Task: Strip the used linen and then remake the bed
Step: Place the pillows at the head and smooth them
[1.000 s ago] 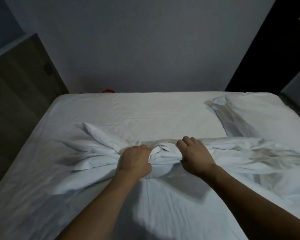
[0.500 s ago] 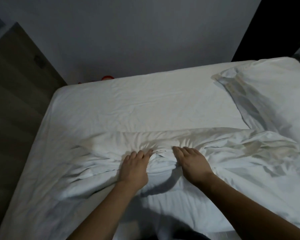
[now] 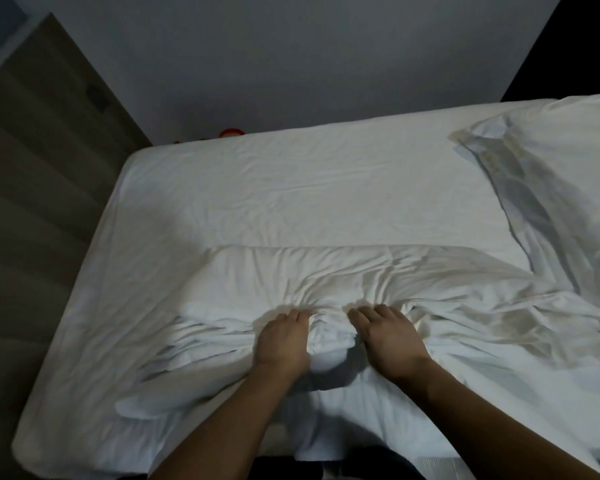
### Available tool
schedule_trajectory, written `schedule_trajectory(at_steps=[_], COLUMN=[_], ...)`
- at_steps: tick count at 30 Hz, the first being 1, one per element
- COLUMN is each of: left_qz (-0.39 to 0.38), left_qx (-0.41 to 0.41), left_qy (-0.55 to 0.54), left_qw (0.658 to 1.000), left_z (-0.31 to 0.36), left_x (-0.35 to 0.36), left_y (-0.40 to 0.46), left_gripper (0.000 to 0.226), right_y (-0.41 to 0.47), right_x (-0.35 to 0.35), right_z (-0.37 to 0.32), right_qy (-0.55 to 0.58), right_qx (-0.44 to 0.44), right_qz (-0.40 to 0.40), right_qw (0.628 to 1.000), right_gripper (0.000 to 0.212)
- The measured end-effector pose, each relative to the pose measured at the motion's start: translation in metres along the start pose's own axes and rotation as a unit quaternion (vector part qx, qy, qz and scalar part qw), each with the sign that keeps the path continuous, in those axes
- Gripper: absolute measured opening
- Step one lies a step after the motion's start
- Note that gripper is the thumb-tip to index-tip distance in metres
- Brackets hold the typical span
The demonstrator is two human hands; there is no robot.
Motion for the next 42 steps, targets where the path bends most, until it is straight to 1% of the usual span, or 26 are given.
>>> schedule_trajectory(at_steps=[2, 3, 4, 5, 8, 11, 13, 18, 22, 25, 30, 32, 35, 38, 42], left_qz=[-0.004, 0.001, 0.008, 0.015, 0.025, 0.057, 0.088, 0.148, 0.216, 0.261, 0.300, 0.317, 0.315, 0.308, 0.272], left_qx=[-0.010, -0.009, -0.003, 0.005, 0.033, 0.052, 0.063, 0.091, 0.086, 0.089, 0.099, 0.108, 0.137, 0.153, 0.141], left_qy=[-0.015, -0.019, -0.020, -0.020, -0.018, -0.014, -0.019, -0.021, -0.005, 0.003, 0.045, 0.075, 0.128, 0.155, 0.152], left_qw=[1.000, 1.000, 1.000, 1.000, 0.999, 0.997, 0.994, 0.985, 0.973, 0.961, 0.948, 0.939, 0.930, 0.926, 0.939], left_z=[0.000, 0.000, 0.000, 0.000, -0.001, -0.009, -0.022, -0.071, -0.134, -0.182, -0.259, -0.291, -0.343, -0.393, -0.459], left_x=[-0.008, -0.011, -0.015, -0.018, -0.032, -0.067, -0.102, -0.192, -0.257, -0.297, -0.340, -0.352, -0.364, -0.371, -0.361], left_y=[0.008, 0.012, 0.014, 0.016, 0.019, 0.023, 0.023, 0.012, 0.003, 0.003, 0.029, 0.047, 0.077, 0.103, 0.135], left_gripper=[0.055, 0.051, 0.048, 0.046, 0.043, 0.036, 0.034, 0.034, 0.036, 0.031, 0.022, 0.018, 0.011, 0.017, 0.025], right_y=[0.004, 0.005, 0.007, 0.009, 0.018, 0.036, 0.049, 0.081, 0.120, 0.154, 0.214, 0.243, 0.290, 0.337, 0.402], right_x=[0.001, 0.002, 0.002, -0.002, -0.026, -0.061, -0.095, -0.185, -0.245, -0.275, -0.291, -0.288, -0.275, -0.258, -0.220], right_z=[-0.001, 0.000, 0.000, 0.000, -0.004, -0.004, -0.009, -0.055, -0.113, -0.158, -0.220, -0.242, -0.282, -0.324, -0.378], right_qy=[-0.030, -0.048, -0.060, -0.067, -0.061, -0.060, -0.088, -0.147, -0.159, -0.149, -0.096, -0.058, 0.012, 0.094, 0.217], right_qx=[0.026, 0.047, 0.067, 0.083, 0.088, 0.094, 0.082, 0.054, 0.054, 0.068, 0.097, 0.112, 0.129, 0.142, 0.162], right_qz=[-0.016, -0.029, -0.052, -0.073, -0.102, -0.075, -0.030, 0.019, 0.047, 0.064, 0.063, 0.067, 0.071, 0.069, 0.057], right_qw=[0.999, 0.997, 0.995, 0.992, 0.989, 0.991, 0.992, 0.988, 0.985, 0.985, 0.989, 0.990, 0.989, 0.983, 0.961], right_gripper=[0.063, 0.071, 0.079, 0.080, 0.052, 0.039, 0.035, 0.035, 0.043, 0.041, 0.038, 0.038, 0.035, 0.034, 0.036])
Point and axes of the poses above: each hand's wrist, its own y-axis towards the middle knuckle, its own x-axis out of the palm, z = x × y, the point moved 3 cm from there along y, towards the middle knuckle, and after that the axes turned 3 degrees about -x, right-handed, at the moved point
